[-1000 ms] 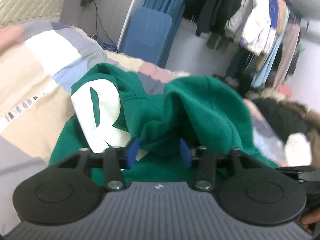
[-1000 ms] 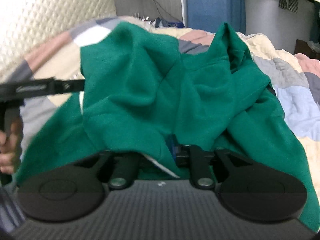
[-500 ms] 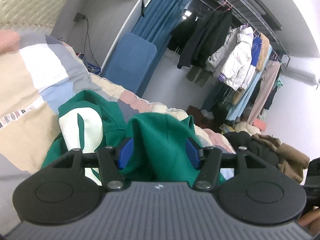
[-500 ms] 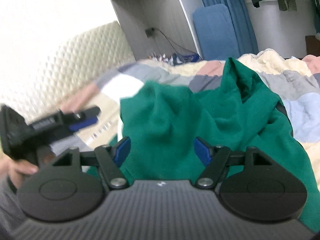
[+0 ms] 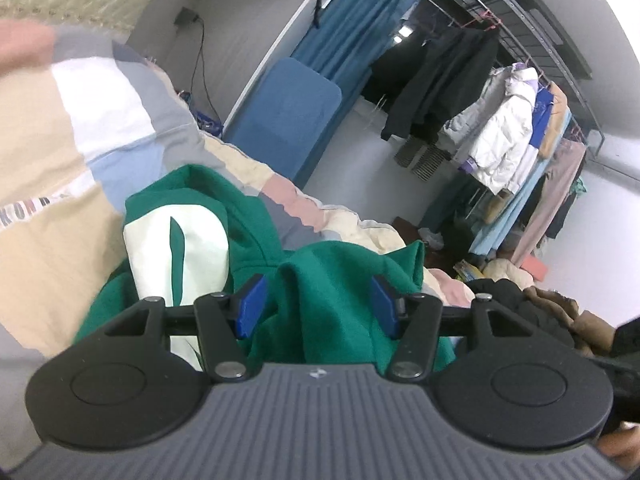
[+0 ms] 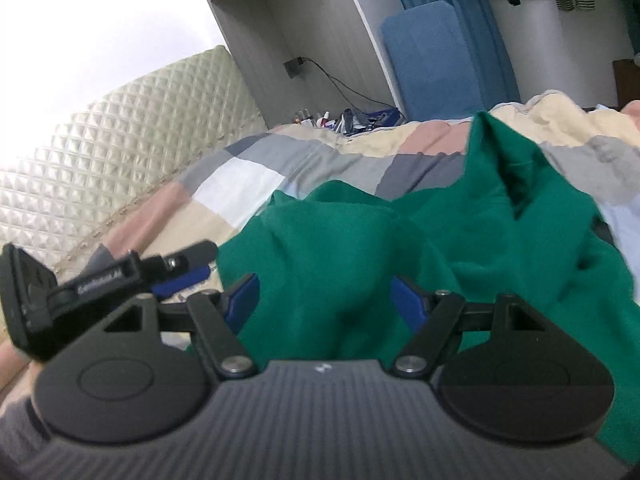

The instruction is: Fold large clothes

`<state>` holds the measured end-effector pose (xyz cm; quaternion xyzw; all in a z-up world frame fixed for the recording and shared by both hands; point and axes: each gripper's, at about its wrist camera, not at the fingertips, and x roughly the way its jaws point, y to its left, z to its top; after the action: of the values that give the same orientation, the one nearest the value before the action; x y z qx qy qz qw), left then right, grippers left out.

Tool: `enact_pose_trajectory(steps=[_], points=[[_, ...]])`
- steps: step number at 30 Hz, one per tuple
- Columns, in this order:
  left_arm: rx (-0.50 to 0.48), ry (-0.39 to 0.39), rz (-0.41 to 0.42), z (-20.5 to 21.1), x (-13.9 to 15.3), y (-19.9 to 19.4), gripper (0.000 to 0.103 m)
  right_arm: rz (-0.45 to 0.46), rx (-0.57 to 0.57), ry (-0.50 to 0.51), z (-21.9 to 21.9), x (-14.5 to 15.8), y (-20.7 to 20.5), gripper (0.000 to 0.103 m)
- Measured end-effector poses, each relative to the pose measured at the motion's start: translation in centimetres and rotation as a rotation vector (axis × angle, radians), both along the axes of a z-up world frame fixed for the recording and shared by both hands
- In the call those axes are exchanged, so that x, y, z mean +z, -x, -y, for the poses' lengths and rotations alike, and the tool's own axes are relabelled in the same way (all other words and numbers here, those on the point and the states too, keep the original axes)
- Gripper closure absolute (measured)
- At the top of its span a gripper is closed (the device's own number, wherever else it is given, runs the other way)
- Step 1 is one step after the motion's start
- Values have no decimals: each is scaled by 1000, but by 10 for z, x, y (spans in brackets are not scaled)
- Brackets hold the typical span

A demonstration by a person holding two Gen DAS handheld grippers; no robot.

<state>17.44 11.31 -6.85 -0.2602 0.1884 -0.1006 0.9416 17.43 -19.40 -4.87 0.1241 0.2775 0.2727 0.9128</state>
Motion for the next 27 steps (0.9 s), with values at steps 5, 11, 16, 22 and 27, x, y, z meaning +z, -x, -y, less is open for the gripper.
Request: enact_pose_trajectory(steps=[5, 11, 16, 22, 27], points=[[4, -16, 2, 1, -16, -15, 60, -24, -24, -32, -22, -14, -40, 29], [-46, -80, 20, 12, -28, -38, 76, -44, 38, 1, -18, -30, -54, 70], [-101, -38, 33, 11, -35, -42, 93, -52, 96, 0, -14, -27, -53, 87], [-161, -46, 123, 18, -10, -13, 94, 81, 135, 6, -4, 7, -25, 88], [-165, -109, 61, 33, -10, 21, 94, 60, 152, 8, 4, 10, -2, 88]])
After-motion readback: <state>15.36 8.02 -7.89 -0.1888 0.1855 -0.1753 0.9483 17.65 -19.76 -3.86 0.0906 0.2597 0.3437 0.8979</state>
